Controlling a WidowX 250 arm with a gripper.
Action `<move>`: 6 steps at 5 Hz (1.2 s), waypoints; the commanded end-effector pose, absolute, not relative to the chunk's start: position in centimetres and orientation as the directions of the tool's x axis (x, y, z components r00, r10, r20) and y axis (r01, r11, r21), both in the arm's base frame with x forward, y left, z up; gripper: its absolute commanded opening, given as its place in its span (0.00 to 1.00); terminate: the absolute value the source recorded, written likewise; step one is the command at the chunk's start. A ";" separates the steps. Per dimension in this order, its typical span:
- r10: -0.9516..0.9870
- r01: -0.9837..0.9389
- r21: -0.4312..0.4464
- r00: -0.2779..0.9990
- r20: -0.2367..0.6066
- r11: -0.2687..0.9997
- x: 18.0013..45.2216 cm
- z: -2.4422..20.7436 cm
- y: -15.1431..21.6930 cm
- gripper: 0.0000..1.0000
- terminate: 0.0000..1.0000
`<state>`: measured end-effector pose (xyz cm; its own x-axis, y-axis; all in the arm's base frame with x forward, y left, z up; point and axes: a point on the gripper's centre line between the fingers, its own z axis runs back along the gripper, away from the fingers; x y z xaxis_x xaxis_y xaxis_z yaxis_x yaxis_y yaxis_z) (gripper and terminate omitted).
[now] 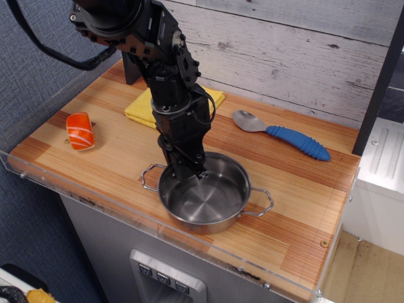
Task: Move silver pot to lower right corner of table.
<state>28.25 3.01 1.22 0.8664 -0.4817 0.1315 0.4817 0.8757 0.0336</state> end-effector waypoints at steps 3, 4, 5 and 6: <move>-0.390 0.396 -0.012 0.907 0.161 0.918 28.5 3.7 3.3 0.00 0.00; -0.356 0.366 -0.041 0.922 0.153 0.930 29.0 4.1 3.1 0.00 0.00; -0.284 0.302 -0.099 0.945 0.164 0.948 29.2 4.8 3.0 0.00 0.00; -0.224 0.249 -0.137 0.958 0.179 0.959 28.9 5.2 2.5 0.00 0.00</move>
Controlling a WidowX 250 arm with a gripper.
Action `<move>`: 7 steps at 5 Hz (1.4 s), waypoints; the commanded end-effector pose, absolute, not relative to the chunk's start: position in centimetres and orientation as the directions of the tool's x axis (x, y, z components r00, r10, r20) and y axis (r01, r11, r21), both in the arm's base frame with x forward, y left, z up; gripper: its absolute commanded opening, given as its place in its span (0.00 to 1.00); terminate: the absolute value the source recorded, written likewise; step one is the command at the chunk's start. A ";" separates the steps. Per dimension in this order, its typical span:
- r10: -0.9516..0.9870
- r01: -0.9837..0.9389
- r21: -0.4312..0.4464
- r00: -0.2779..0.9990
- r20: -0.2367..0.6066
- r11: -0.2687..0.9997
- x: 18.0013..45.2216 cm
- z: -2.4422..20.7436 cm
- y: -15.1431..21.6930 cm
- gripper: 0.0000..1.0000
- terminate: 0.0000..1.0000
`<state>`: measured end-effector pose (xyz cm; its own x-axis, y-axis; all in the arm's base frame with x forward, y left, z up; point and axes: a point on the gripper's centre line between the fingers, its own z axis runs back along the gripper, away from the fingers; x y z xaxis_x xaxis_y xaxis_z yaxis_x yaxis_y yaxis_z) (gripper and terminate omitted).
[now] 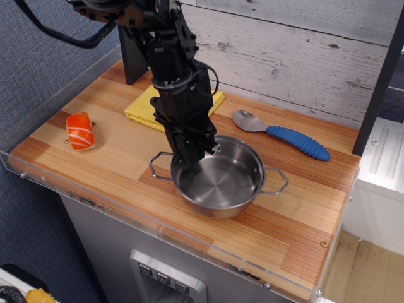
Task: Move silver pot to lower right corner of table.
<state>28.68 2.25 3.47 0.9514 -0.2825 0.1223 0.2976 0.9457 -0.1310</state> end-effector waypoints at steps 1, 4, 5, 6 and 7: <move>-0.078 0.101 -0.140 0.984 0.159 0.985 28.6 5.3 1.4 0.00 0.00; 0.159 -0.130 -0.180 0.974 0.159 0.975 27.4 4.7 -2.5 0.00 0.00; 0.161 -0.127 -0.217 0.977 0.144 0.968 27.0 4.1 -3.1 0.00 0.00; 0.166 -0.126 -0.234 0.973 0.163 0.964 26.7 3.9 -3.9 0.00 0.00; 0.151 -0.110 -0.236 0.975 0.162 0.965 26.3 3.3 -4.7 0.00 0.00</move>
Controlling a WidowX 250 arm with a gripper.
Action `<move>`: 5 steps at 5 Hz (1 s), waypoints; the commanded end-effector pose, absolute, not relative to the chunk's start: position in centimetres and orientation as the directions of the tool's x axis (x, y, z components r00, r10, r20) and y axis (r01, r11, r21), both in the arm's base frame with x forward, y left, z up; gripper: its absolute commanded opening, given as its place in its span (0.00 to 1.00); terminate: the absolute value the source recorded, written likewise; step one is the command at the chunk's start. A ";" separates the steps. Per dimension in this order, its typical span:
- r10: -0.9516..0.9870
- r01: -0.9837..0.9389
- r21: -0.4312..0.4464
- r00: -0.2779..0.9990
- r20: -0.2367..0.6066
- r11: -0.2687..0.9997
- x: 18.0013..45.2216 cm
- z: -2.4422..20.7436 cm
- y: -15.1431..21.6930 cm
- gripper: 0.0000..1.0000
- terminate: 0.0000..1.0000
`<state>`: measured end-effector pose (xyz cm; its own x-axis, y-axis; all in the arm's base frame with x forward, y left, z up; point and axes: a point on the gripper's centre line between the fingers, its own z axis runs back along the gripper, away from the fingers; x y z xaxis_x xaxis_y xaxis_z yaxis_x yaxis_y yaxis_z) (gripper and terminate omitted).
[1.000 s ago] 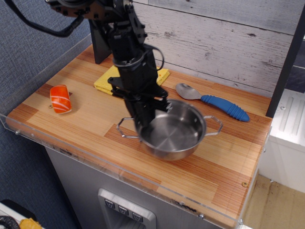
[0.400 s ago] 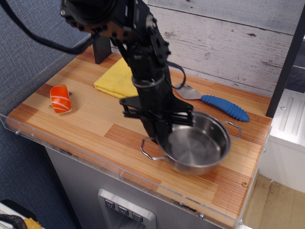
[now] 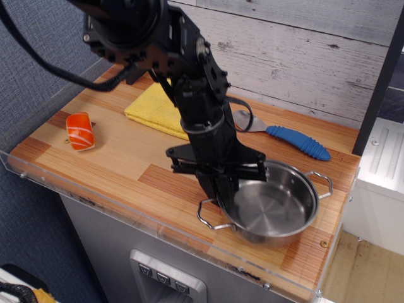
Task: Move silver pot to lower right corner of table.
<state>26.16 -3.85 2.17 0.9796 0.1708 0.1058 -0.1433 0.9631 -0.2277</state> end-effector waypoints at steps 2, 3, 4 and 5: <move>0.129 -0.095 -0.210 0.980 0.154 0.973 25.6 2.5 -5.5 0.00 0.00; 0.094 -0.061 -0.207 0.984 0.153 0.976 25.5 2.4 -5.8 0.00 0.00; 0.108 -0.077 -0.195 0.983 0.150 0.978 25.3 2.4 -5.6 0.00 0.00; 0.109 -0.084 -0.170 0.984 0.141 0.982 25.3 2.6 -5.4 1.00 0.00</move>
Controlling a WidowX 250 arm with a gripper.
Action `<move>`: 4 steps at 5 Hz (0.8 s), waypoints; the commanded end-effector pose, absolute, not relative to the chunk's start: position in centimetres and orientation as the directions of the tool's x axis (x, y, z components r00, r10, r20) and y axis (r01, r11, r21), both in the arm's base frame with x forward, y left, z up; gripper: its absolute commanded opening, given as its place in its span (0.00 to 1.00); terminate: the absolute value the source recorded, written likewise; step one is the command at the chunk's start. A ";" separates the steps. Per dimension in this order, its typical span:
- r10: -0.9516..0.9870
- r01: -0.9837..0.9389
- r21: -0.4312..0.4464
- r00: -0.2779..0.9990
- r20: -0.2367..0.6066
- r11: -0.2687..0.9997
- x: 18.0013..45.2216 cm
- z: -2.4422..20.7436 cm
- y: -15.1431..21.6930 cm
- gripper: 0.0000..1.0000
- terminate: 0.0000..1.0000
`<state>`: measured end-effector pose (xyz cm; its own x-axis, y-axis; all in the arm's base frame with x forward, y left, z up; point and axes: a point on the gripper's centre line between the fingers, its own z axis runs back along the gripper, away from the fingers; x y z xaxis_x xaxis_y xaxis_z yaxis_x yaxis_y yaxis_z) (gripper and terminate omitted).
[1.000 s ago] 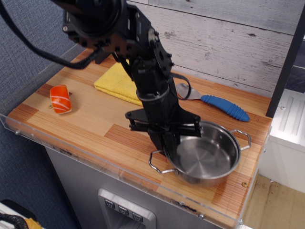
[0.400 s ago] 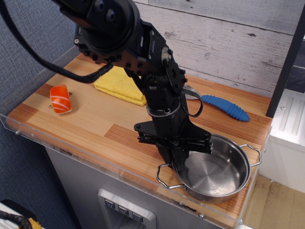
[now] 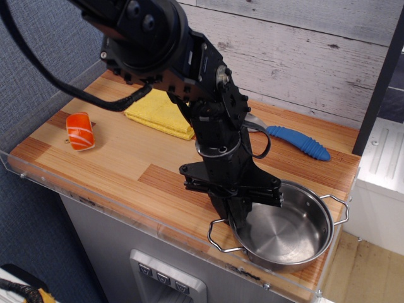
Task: Move silver pot to lower right corner of table.
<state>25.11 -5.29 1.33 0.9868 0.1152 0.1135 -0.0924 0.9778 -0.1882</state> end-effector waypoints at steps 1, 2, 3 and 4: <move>0.098 -0.072 -0.166 0.983 0.156 0.984 25.4 3.3 -5.3 1.00 0.00; 0.095 -0.074 -0.131 0.982 0.162 0.989 25.5 4.7 -5.3 1.00 0.00; 0.072 -0.057 -0.099 0.985 0.154 0.993 25.7 6.5 -5.3 1.00 0.00; 0.022 -0.012 -0.061 0.988 0.156 0.998 26.1 8.2 -5.6 1.00 0.00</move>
<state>25.65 -5.31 6.68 0.9945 0.0215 0.1024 -0.0164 0.9986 -0.0502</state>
